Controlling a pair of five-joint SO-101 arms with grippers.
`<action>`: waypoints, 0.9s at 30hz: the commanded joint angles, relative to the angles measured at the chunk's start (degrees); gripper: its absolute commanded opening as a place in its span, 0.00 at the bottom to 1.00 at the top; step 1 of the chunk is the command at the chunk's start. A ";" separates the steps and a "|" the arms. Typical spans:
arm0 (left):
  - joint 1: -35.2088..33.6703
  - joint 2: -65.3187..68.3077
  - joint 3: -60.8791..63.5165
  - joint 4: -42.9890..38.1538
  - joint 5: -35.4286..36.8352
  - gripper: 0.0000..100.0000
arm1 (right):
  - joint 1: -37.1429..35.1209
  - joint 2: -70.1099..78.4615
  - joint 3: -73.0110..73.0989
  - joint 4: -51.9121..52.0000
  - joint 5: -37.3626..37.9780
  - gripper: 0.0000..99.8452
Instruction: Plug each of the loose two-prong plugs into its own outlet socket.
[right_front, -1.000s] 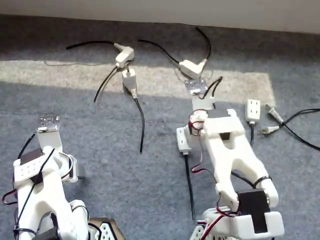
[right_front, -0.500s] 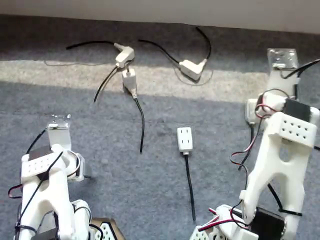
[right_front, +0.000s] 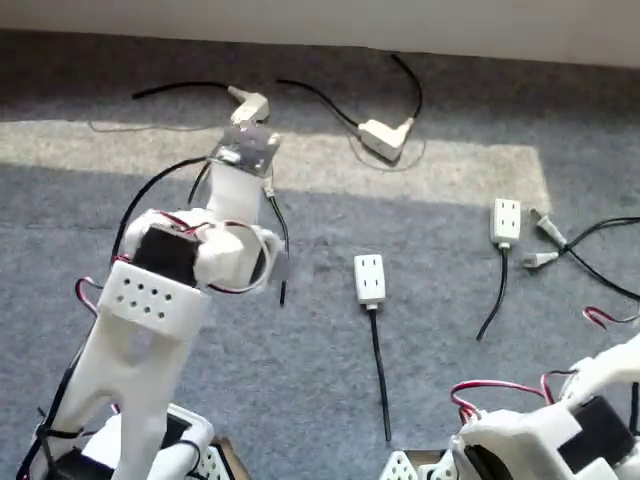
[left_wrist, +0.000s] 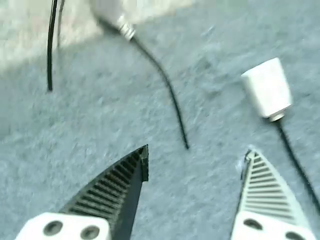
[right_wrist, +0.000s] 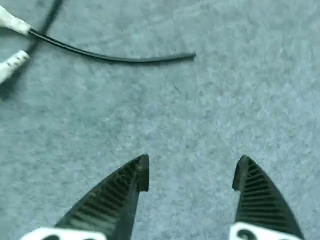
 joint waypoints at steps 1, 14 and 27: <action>12.97 7.69 -13.85 -4.04 7.03 0.30 | 5.14 2.24 -3.12 -0.92 3.96 0.27; 25.98 66.86 -71.78 4.22 11.60 0.30 | 13.85 12.62 -3.21 -1.01 7.56 0.27; 26.59 95.08 -120.75 17.67 12.40 0.30 | 5.41 17.19 -3.21 -0.75 -4.92 0.27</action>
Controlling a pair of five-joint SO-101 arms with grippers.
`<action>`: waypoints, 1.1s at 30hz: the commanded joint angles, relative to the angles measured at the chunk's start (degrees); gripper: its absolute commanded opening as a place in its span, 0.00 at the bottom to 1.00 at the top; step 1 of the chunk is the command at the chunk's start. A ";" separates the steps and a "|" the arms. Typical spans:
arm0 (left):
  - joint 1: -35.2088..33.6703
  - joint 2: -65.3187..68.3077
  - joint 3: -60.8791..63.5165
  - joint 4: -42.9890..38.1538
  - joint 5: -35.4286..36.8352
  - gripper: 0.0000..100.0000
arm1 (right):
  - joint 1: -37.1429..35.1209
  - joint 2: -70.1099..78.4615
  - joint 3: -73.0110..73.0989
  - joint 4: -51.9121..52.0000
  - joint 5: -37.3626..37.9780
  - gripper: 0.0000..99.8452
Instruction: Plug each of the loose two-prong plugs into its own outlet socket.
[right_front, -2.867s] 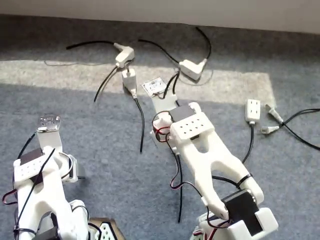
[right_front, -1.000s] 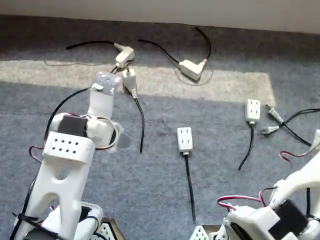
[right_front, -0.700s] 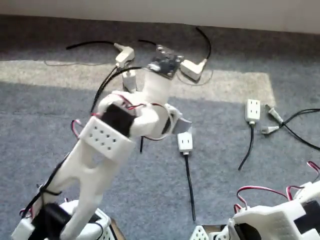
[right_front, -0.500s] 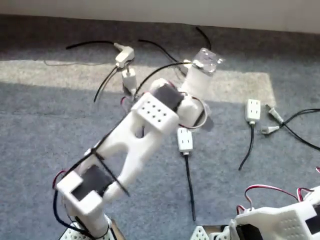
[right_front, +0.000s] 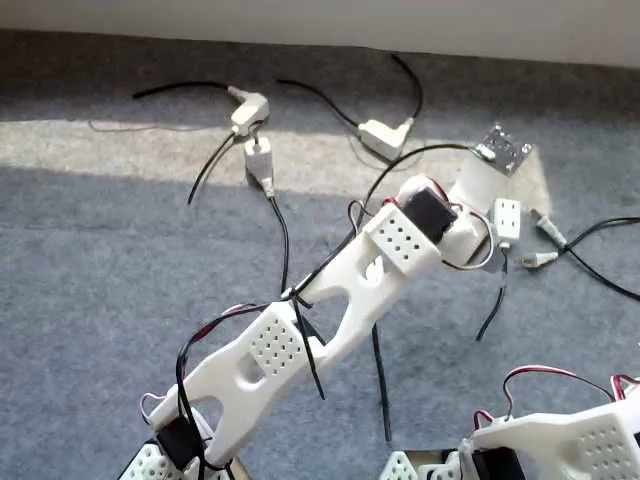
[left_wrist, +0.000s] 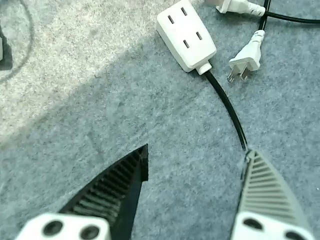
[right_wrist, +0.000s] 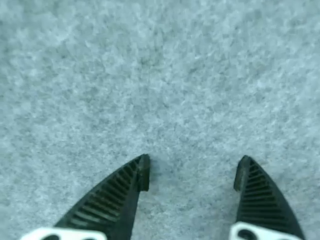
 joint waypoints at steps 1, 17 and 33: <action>-3.65 1.01 -16.31 9.23 0.79 0.30 | -8.75 -0.84 -3.21 -0.13 -9.32 0.27; -1.45 5.76 -13.58 12.75 0.88 0.30 | -37.49 -7.78 -11.47 7.34 -54.24 0.27; -3.30 6.02 -15.34 12.75 0.79 0.30 | -42.59 11.82 -14.55 -7.87 -65.76 0.11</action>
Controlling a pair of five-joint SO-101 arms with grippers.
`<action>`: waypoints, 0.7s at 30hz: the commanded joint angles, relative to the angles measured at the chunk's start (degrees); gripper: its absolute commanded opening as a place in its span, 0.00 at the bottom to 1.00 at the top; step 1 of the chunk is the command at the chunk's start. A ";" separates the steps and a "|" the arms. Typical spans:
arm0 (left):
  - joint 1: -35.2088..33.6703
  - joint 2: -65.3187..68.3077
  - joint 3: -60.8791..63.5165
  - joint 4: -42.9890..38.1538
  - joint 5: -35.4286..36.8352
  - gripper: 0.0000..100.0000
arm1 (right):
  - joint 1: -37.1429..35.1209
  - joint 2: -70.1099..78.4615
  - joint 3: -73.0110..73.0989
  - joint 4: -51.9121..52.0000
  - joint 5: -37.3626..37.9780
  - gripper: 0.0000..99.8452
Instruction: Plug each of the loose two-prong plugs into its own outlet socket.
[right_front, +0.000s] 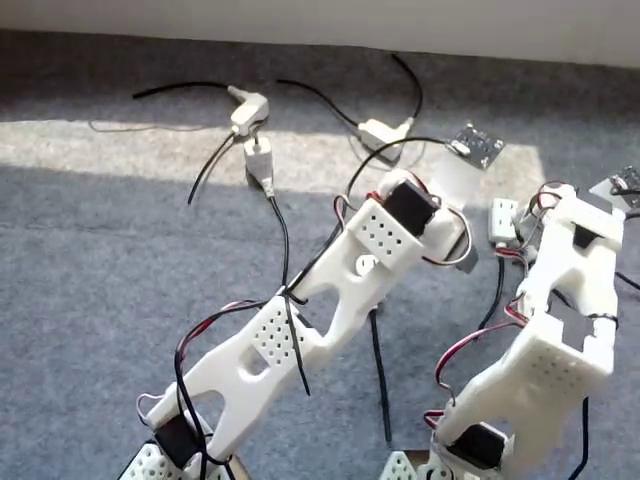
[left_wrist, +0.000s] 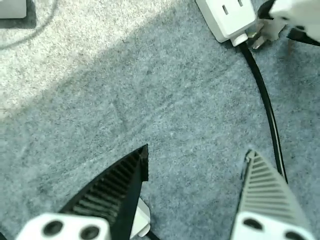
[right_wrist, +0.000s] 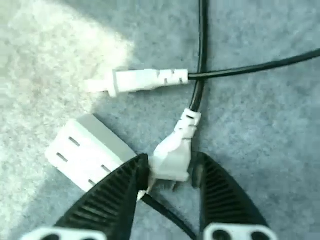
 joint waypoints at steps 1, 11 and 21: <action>-0.84 -0.66 -2.51 0.44 0.09 0.30 | 0.40 2.07 -3.47 -0.66 -0.62 0.11; -0.84 -0.57 -2.51 0.44 0.09 0.30 | 1.89 1.80 -6.37 3.38 -0.53 0.03; -1.80 -0.66 -2.51 0.44 0.09 0.30 | -7.60 -5.41 -17.89 23.08 8.97 0.01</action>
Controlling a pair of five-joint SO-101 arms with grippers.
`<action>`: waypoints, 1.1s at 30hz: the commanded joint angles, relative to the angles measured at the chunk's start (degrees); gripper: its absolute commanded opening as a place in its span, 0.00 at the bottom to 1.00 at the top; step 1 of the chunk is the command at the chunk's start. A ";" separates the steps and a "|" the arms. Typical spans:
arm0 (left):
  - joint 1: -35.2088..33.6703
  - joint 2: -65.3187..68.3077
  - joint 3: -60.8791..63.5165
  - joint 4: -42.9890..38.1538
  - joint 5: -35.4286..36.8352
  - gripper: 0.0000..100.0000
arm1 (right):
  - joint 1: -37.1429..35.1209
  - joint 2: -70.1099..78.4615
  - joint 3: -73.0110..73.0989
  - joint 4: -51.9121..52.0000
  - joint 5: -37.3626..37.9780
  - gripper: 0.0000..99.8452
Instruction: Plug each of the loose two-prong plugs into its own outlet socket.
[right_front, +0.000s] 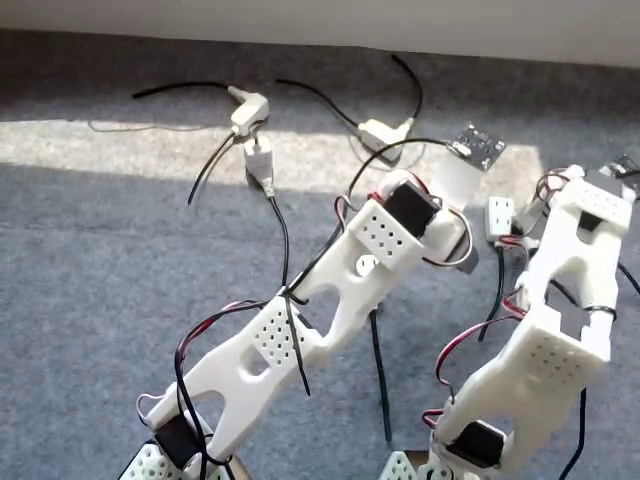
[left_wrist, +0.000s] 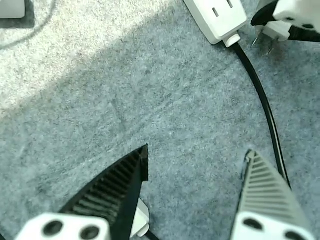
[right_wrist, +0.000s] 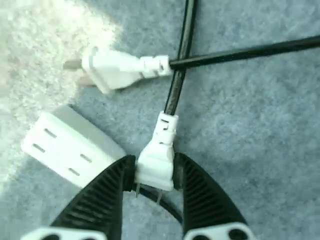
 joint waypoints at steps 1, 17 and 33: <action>-2.42 -0.66 -2.51 0.44 0.00 0.30 | -7.16 -7.25 -5.23 7.16 3.69 0.01; -17.98 -0.57 -2.42 0.88 -5.89 0.30 | -34.95 -11.03 -1.63 10.95 12.04 0.01; -32.75 5.67 -2.51 -0.62 -8.88 0.30 | -37.76 -11.03 6.02 8.57 12.13 0.01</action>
